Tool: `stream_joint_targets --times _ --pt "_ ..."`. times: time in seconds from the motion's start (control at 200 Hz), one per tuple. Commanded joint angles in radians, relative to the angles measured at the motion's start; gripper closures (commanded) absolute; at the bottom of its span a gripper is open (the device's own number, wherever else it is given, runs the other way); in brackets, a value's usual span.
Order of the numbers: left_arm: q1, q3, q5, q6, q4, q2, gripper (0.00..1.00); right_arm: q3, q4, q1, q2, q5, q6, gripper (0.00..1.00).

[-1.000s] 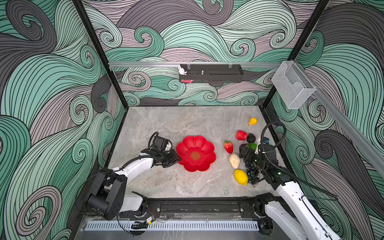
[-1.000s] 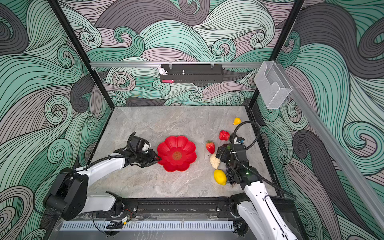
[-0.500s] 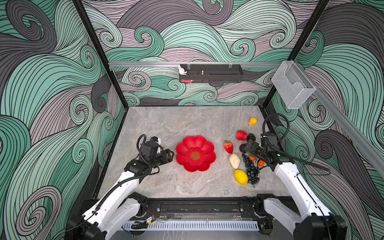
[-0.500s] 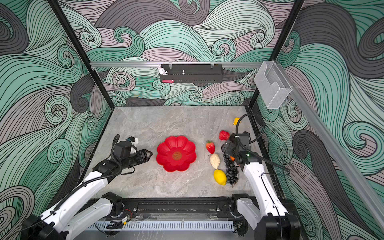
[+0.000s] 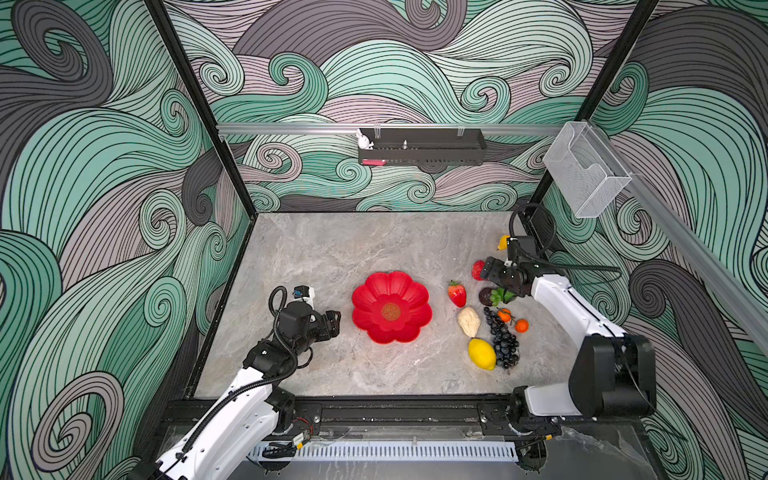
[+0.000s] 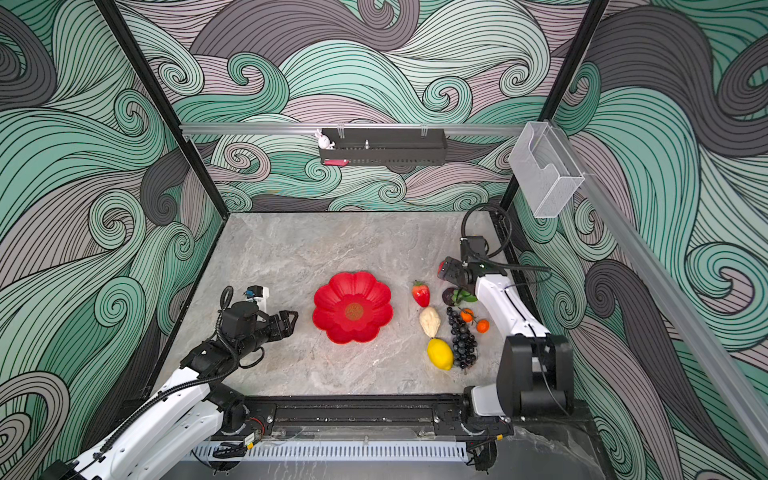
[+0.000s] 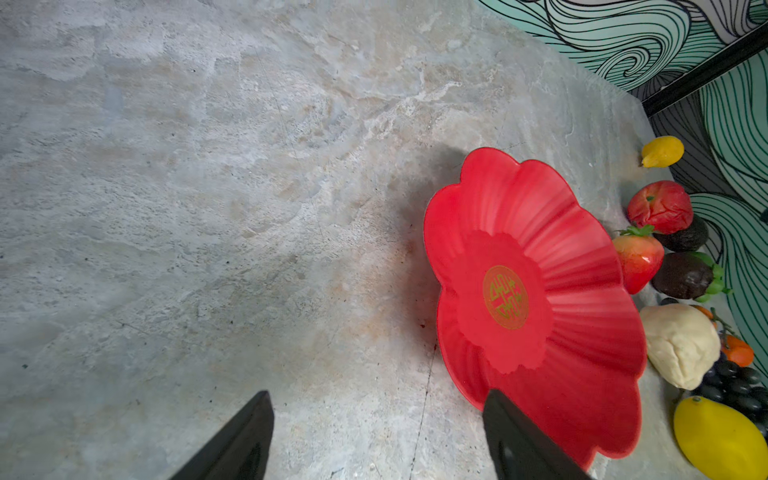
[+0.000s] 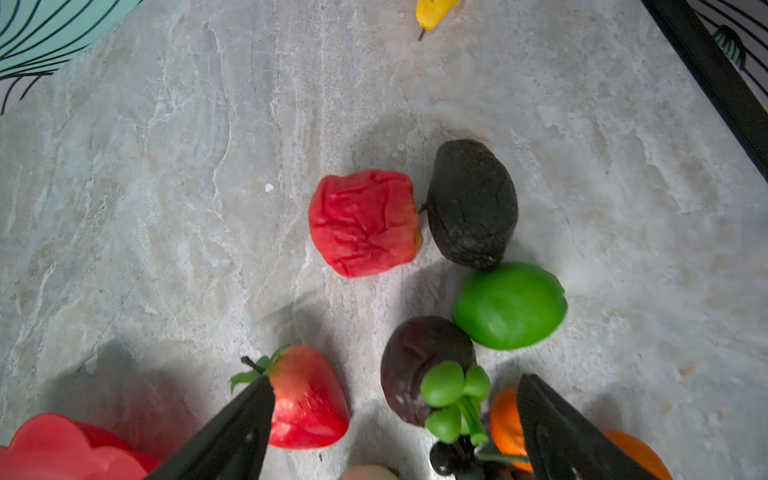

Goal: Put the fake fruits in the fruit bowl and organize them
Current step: 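Release the bowl with the left gripper while the right gripper reaches the red apple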

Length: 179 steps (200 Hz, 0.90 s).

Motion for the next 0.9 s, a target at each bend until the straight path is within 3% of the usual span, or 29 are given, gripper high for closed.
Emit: stream_joint_targets --times 0.0,0.335,0.52,0.891 --pt "-0.015 0.034 -0.058 0.024 0.003 -0.005 0.19 0.084 -0.014 0.029 0.087 0.044 -0.029 0.09" --pt "-0.029 0.037 -0.105 0.029 -0.002 0.008 0.18 0.222 -0.069 0.056 0.281 0.175 -0.056 0.12" --pt "-0.036 0.036 -0.116 0.031 0.009 0.022 0.18 0.257 -0.068 0.056 0.341 0.160 -0.071 0.13" --pt "-0.042 0.034 -0.127 0.033 0.025 0.036 0.18 0.316 -0.080 0.059 0.424 0.125 -0.088 0.25"
